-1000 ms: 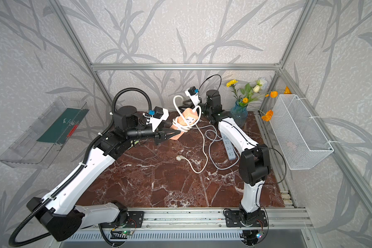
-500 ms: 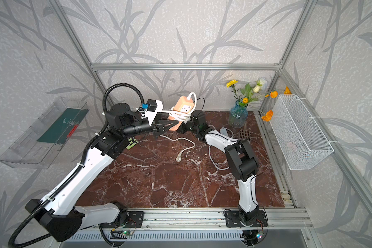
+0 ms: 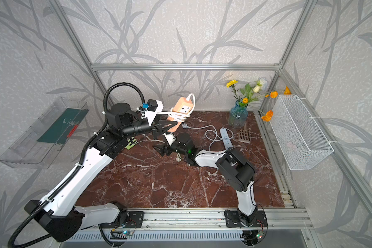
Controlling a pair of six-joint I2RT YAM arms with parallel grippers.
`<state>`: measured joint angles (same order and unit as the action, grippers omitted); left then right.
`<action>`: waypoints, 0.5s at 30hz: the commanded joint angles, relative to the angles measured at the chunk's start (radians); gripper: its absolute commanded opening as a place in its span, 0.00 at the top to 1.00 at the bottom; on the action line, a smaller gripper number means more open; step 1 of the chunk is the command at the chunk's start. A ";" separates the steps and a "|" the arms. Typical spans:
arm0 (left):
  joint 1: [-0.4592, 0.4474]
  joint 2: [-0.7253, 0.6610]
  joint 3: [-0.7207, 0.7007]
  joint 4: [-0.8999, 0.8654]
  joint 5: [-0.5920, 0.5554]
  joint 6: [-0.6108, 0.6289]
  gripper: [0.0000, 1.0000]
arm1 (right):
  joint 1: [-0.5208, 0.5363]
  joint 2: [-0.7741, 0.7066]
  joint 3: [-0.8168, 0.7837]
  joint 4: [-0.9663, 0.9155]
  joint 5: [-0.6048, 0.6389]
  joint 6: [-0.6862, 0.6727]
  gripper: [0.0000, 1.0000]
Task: Wrap the cord around the power strip
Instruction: Wrap the power cord around the power strip.
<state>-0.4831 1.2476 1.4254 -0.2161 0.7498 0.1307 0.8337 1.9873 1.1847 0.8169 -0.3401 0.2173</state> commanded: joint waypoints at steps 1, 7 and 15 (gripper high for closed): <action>0.003 -0.007 0.059 0.072 0.013 -0.026 1.00 | 0.010 0.081 0.112 0.105 0.073 0.020 0.15; 0.003 0.004 0.066 0.083 0.016 -0.047 1.00 | 0.036 0.217 0.320 0.024 0.154 0.035 0.18; 0.012 -0.013 0.089 0.061 -0.011 -0.069 1.00 | -0.005 0.353 0.446 -0.053 0.302 0.073 0.82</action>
<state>-0.4808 1.2655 1.4620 -0.2111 0.7479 0.0845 0.8547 2.3398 1.6558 0.7830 -0.1265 0.2676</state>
